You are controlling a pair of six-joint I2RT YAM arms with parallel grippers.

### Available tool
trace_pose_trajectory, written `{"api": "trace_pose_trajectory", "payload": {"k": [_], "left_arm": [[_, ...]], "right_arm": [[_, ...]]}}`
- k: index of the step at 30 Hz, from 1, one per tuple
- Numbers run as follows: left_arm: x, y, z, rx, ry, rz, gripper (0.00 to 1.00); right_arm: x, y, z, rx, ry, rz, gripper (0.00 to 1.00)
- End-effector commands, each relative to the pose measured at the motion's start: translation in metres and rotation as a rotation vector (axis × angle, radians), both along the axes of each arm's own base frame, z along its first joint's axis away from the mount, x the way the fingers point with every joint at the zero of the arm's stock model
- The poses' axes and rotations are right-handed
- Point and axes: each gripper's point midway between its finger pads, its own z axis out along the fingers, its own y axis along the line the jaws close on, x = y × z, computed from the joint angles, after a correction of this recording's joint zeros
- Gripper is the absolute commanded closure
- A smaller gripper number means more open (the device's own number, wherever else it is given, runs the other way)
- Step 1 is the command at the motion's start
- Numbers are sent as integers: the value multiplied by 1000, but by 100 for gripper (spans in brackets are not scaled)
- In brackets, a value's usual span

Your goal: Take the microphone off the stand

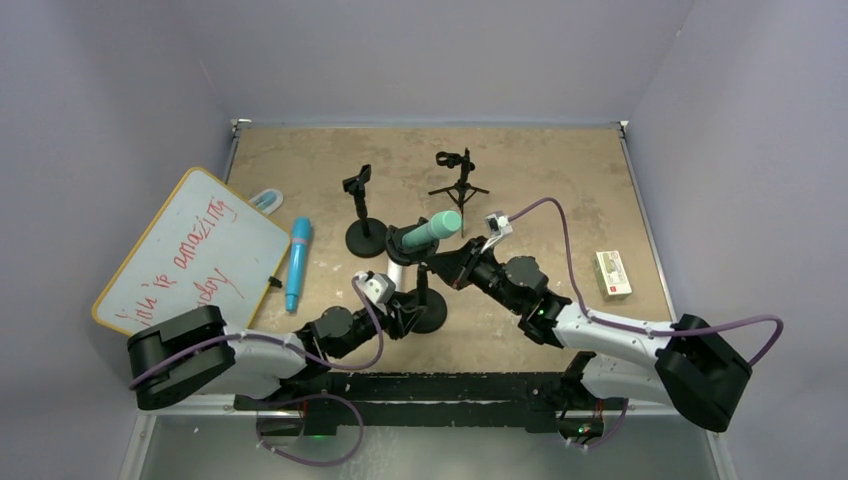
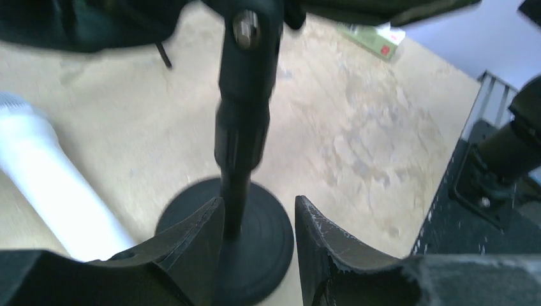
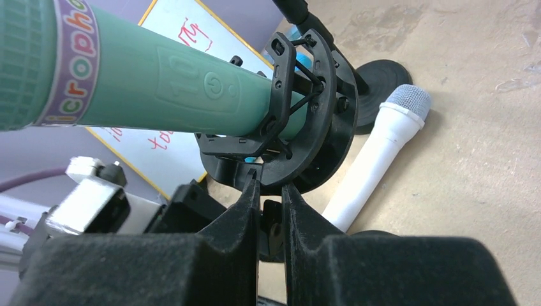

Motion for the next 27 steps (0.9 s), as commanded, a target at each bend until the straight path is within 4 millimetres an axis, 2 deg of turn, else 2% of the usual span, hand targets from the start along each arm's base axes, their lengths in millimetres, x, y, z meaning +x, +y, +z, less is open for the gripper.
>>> {"api": "trace_pose_trajectory", "payload": {"k": [1,5,8,11,13,19,23,27], "left_arm": [[-22,9,-31,45,133,-28,58],[-28,20,-35,47,170,-17,57],[-25,27,-29,51,152,9,57],[-19,31,-15,55,116,41,57],[-14,31,0,44,85,59,57],[-5,32,27,54,35,93,56],[-3,33,33,75,30,105,56],[-2,34,42,56,21,109,55]], "right_arm": [[-32,-40,-130,-364,268,9,92],[-32,-39,-128,-362,263,18,89],[-32,-34,-118,-343,245,37,82],[-28,-29,-95,-301,202,40,68],[-26,-22,-69,-258,159,58,59],[-22,-13,-17,-190,83,79,41],[-19,-10,5,-177,49,76,34],[-17,-14,7,-187,69,49,28]]}}
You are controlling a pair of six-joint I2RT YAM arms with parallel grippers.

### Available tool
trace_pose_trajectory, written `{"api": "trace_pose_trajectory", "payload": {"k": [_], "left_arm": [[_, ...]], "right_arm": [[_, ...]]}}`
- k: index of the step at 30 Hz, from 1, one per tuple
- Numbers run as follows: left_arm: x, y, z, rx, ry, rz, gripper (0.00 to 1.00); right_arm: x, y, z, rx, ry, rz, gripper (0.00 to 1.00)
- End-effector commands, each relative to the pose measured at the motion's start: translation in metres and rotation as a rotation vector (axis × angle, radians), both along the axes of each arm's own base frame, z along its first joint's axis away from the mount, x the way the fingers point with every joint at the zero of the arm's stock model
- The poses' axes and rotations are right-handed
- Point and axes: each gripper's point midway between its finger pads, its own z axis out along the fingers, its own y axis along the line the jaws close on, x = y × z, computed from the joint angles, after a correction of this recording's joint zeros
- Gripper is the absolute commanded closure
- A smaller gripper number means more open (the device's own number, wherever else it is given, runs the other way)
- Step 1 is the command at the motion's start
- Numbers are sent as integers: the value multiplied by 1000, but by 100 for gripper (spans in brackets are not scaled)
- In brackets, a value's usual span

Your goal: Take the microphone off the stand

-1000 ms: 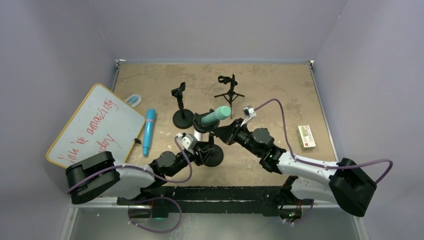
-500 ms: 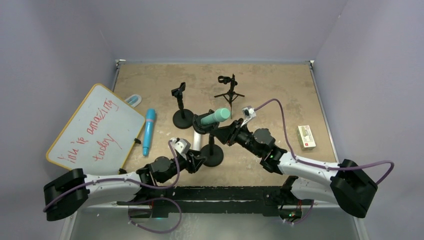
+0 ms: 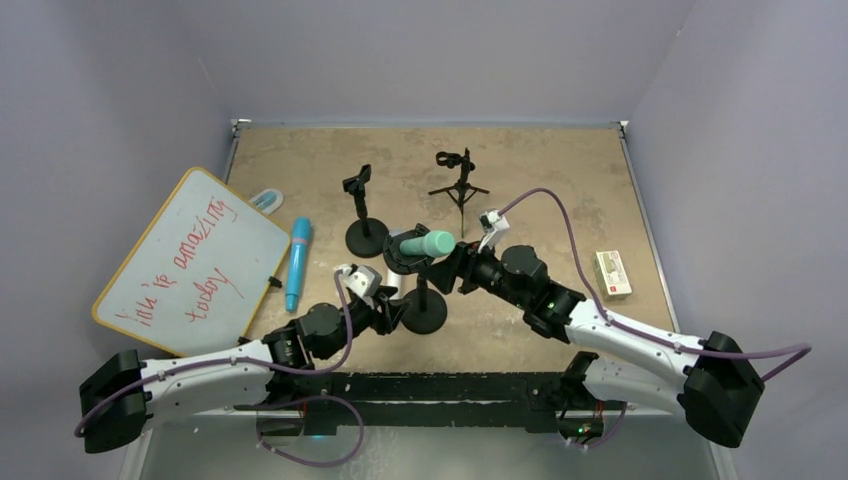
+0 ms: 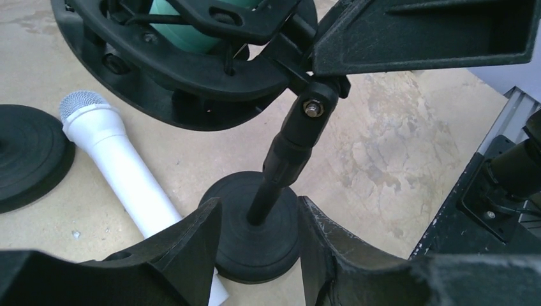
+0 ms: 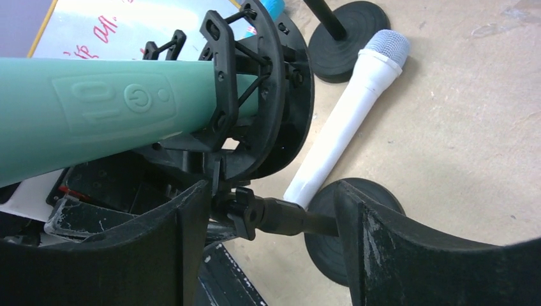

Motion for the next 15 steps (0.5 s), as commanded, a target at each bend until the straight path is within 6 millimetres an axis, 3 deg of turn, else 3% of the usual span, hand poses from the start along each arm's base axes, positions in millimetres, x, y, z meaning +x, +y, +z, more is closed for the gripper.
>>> {"api": "trace_pose_trajectory", "payload": {"k": [1,9,15], "left_arm": [[3,1,19,-8,-34,16,55],[5,4,64,20,-82,15,52],[5,11,93,29,-121,19,49]], "right_arm": [[1,-9,-1,-59,24,-26,27],[0,-22,-23,-42,99,-109,21],[0,-16,-39,-73,144,-93,21]]}}
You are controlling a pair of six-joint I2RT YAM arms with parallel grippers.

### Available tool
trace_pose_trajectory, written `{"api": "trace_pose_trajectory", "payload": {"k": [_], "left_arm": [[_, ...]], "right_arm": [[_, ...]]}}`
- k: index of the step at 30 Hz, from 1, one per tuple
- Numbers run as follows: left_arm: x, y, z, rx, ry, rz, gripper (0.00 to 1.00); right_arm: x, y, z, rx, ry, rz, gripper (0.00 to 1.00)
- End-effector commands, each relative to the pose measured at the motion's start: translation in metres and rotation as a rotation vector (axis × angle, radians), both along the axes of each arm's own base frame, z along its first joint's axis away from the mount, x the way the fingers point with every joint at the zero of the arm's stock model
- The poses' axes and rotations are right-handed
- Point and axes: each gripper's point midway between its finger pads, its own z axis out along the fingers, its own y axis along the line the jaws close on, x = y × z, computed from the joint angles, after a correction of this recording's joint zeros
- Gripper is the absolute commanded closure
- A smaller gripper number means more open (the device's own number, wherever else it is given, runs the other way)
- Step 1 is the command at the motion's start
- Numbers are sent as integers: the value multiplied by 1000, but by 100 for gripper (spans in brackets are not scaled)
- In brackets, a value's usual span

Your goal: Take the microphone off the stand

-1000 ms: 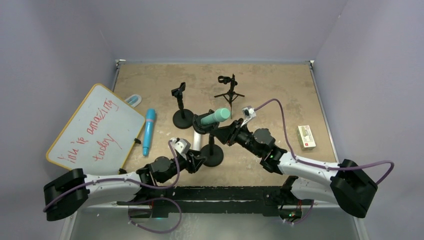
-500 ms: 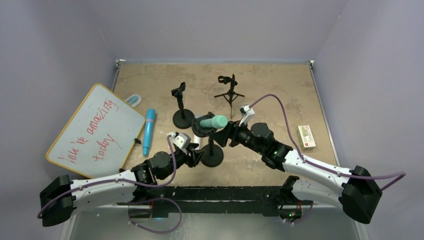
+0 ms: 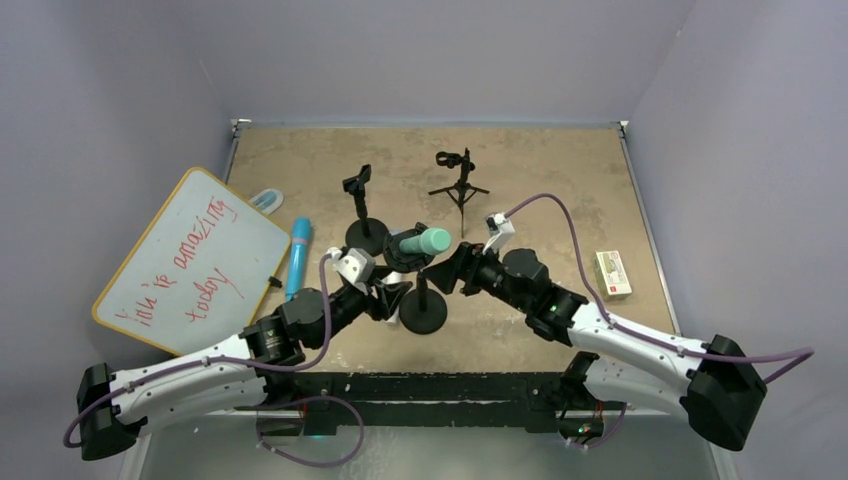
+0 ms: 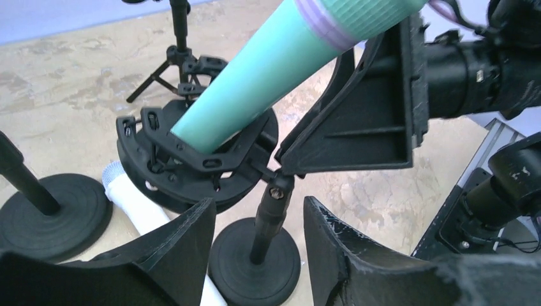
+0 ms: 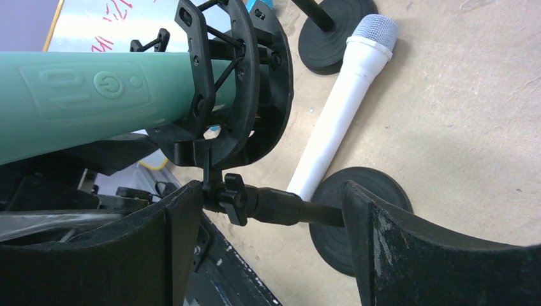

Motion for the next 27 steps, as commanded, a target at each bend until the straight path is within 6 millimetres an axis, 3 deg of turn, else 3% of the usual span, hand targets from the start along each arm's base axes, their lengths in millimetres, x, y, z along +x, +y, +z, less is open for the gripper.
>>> {"api": "trace_pose_trajectory", "payload": {"k": [1,10,15,27], "left_arm": [[0,8,26,26,-46,10,48],[0,21,62,31,-102,29,44],[1,23,64,49,-136,31,43],[3,5,66,75,-232,-25,43]], "right_arm": [[1,-3,-34,-87,75,-15,21],[3,8,-62,-138,138,16,21],[3,8,-72,-162,159,15,21],[-3,7,-65,-133,131,42,20]]}}
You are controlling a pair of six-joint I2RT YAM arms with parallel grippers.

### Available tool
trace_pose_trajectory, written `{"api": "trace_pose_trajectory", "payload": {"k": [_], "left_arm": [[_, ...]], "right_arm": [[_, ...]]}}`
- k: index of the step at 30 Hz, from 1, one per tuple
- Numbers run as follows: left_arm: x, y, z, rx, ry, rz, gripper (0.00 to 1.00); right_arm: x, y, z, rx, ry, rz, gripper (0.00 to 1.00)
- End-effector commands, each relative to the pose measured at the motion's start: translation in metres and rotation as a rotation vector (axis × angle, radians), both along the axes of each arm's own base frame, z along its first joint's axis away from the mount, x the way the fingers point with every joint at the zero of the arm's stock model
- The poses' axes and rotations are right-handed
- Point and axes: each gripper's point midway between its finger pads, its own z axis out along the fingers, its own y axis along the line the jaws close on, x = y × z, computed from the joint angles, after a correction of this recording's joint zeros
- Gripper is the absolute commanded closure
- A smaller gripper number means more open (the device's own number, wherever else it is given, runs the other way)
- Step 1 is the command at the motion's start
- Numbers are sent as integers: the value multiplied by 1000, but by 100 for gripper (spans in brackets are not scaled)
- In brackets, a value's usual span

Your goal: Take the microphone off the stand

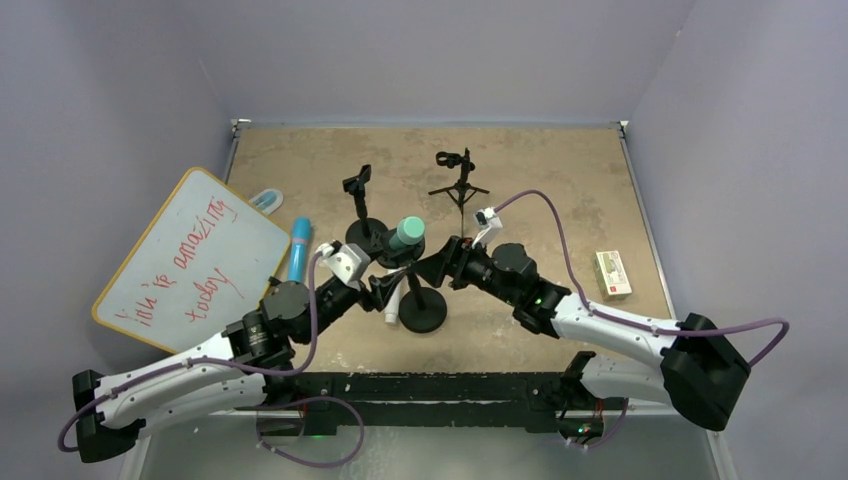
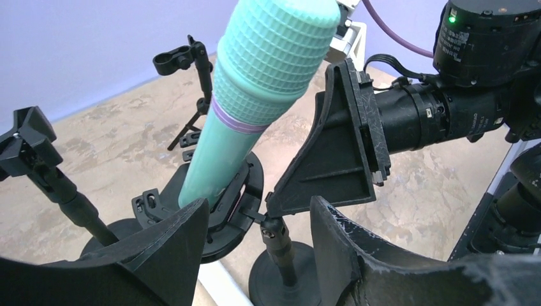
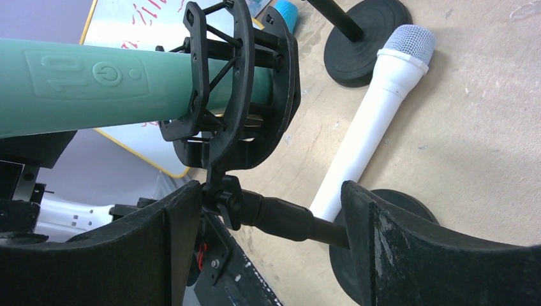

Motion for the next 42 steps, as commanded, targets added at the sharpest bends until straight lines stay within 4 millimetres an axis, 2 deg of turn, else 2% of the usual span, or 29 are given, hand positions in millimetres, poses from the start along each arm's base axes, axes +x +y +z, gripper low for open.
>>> {"api": "trace_pose_trajectory", "payload": {"k": [1,5,12,16,19,20,23,25,28,31,34,38,40,42], "left_arm": [[-1,-11,8,11,-62,-42,43],[1,-13,6,35,-115,-48,43],[11,-11,20,30,-234,1,41],[20,-21,28,42,-266,18,40],[28,-31,26,55,-262,34,43],[31,-34,25,58,-260,38,47],[38,-40,25,44,-259,53,68],[42,-41,26,32,-255,72,77],[43,-44,29,20,-257,69,98],[41,-49,31,17,-259,46,100],[37,-53,31,14,-255,13,100],[32,-57,28,-2,-235,-18,100],[32,-58,27,-9,-227,-23,100],[31,-59,27,-19,-222,-27,100]], "right_arm": [[-14,-21,-66,-212,107,17,20],[-13,-19,-68,-220,108,21,20],[-10,-20,-70,-223,97,11,20],[-12,-22,-75,-240,105,15,20],[-14,-24,-76,-246,109,16,20],[-14,-25,-77,-249,111,12,20],[-16,-28,-79,-253,117,6,20],[-17,-30,-79,-251,121,4,20],[-19,-31,-77,-241,124,1,20],[-19,-25,-59,-202,75,34,20],[-24,-13,-27,-139,-13,112,18],[-22,-8,14,-74,-114,135,16],[-20,-7,22,-66,-132,131,15],[-15,-8,17,-91,-120,107,15]]}}
